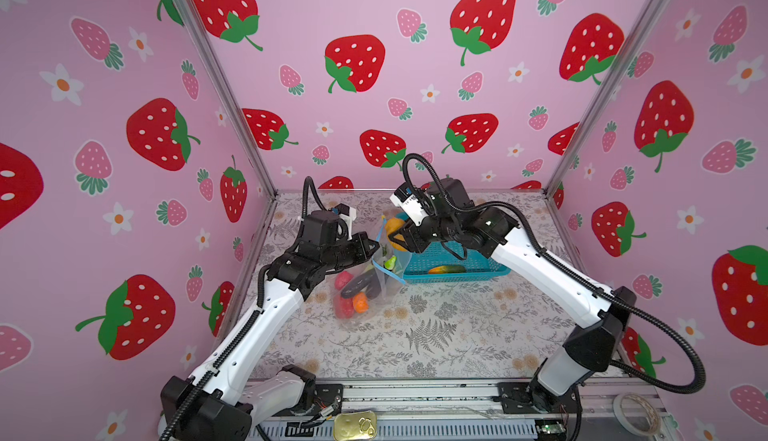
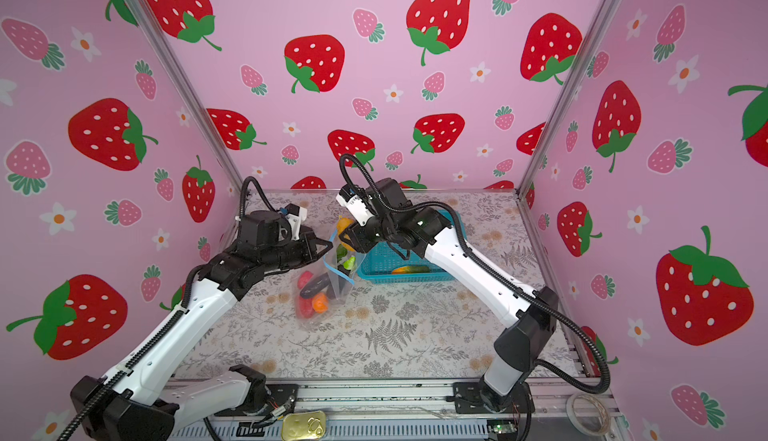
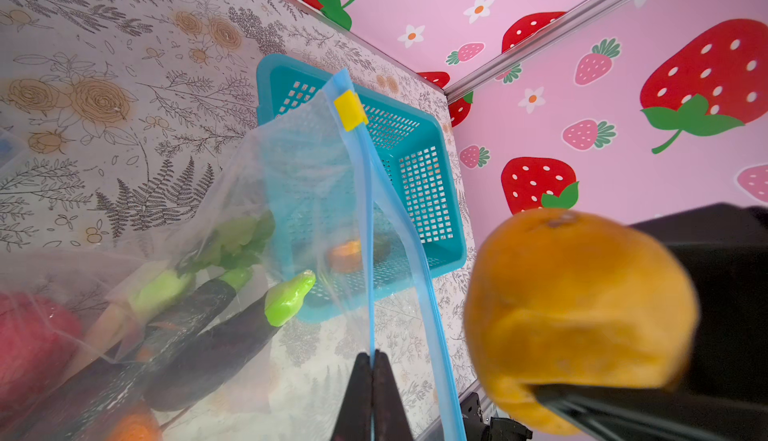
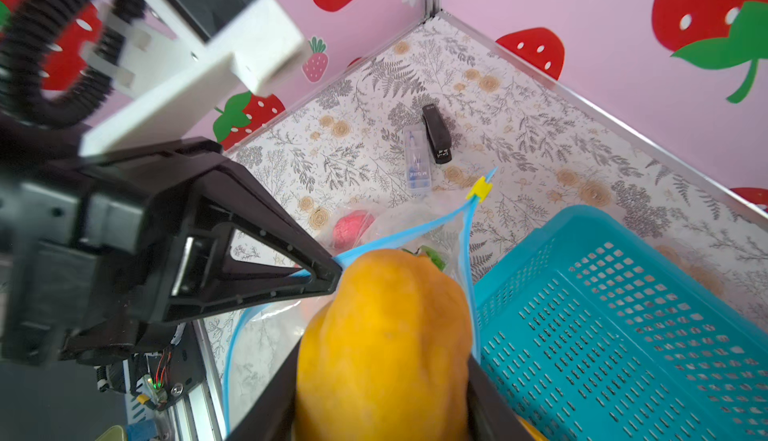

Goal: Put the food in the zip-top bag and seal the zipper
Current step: 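Lift the yellow mango and carry it over the bag opening, then open the right gripper to drop the yellow mango into the bag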

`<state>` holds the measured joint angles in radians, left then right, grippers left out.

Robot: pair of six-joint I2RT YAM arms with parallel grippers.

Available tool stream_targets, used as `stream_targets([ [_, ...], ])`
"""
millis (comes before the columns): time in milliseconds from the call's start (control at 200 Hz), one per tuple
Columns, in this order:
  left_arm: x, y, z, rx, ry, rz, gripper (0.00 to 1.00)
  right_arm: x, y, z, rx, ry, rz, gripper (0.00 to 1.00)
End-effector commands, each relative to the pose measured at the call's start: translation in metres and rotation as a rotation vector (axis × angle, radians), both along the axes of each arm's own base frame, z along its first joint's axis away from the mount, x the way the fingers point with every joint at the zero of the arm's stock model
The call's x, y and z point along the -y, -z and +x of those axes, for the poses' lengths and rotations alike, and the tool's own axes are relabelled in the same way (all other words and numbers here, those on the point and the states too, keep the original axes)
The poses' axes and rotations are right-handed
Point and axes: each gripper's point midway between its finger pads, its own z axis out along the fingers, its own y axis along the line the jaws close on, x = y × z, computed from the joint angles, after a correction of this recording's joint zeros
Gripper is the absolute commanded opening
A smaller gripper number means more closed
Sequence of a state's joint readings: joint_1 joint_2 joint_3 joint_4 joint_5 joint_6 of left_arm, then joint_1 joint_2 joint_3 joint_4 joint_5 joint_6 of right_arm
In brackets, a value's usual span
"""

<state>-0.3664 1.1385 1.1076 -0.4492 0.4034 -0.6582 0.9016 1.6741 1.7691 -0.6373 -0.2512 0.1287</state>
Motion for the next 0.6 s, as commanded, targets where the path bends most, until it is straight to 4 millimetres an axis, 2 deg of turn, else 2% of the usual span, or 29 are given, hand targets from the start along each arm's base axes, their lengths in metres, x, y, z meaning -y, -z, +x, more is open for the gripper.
stream_targets([
  [0, -0.002, -0.026, -0.001, 0.052, -0.003, -0.019, 0.00, -0.001, 0.012, 0.002, -0.005, 0.000, -0.047, 0.49],
  [320, -0.002, -0.026, -0.001, 0.054, -0.001, -0.016, 0.00, -0.007, 0.034, 0.003, -0.037, -0.011, -0.094, 0.49],
  [595, -0.002, -0.027, 0.000, 0.057, 0.000, -0.014, 0.00, -0.008, 0.044, 0.003, -0.050, -0.018, -0.123, 0.51],
])
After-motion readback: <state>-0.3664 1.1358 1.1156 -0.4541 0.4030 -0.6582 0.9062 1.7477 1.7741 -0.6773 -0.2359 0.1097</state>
